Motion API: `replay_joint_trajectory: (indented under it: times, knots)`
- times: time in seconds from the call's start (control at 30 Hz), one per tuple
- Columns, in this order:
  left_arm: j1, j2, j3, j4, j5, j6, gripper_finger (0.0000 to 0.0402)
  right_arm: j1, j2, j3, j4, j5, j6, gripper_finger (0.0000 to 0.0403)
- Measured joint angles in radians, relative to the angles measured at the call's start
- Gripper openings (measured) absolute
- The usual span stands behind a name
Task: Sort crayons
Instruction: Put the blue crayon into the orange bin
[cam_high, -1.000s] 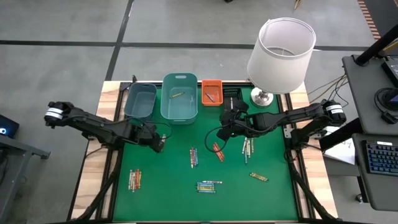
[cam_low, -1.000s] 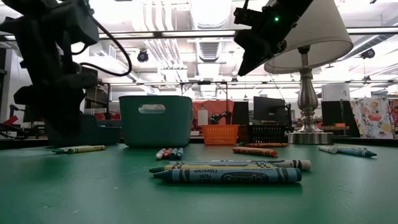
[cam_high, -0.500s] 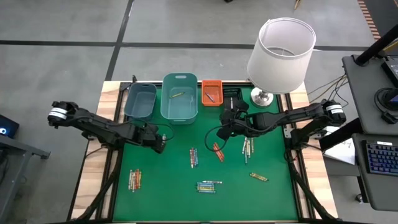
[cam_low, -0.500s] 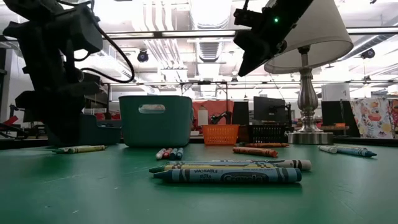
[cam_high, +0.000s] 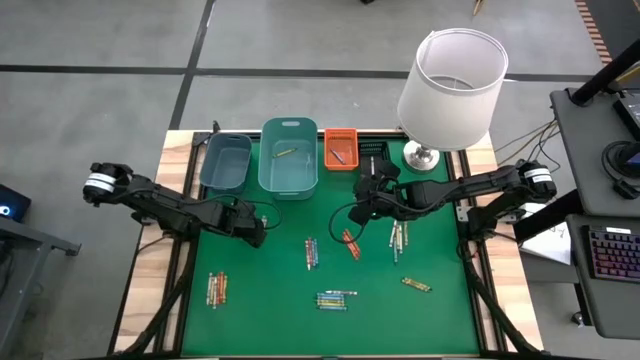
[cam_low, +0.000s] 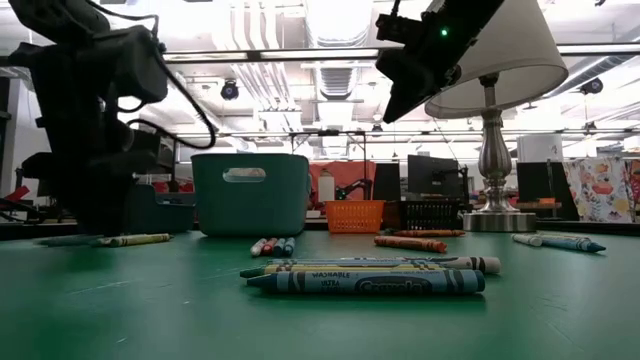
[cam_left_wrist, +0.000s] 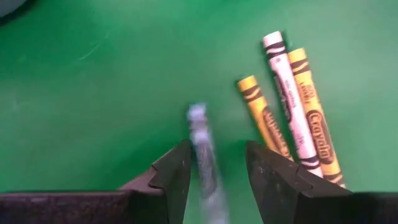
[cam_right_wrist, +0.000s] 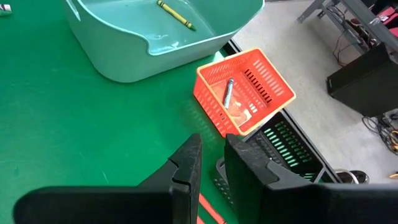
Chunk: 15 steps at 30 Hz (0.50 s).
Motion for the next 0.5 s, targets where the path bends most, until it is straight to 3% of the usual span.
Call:
replay_joint_trajectory:
  times: [0.5]
  knots:
    - [0.000, 0.019, -0.004, -0.031, -0.002, 0.046, 0.0119, 0.000, 0.000, 0.000, 0.001, 0.000, 0.000, 0.0061]
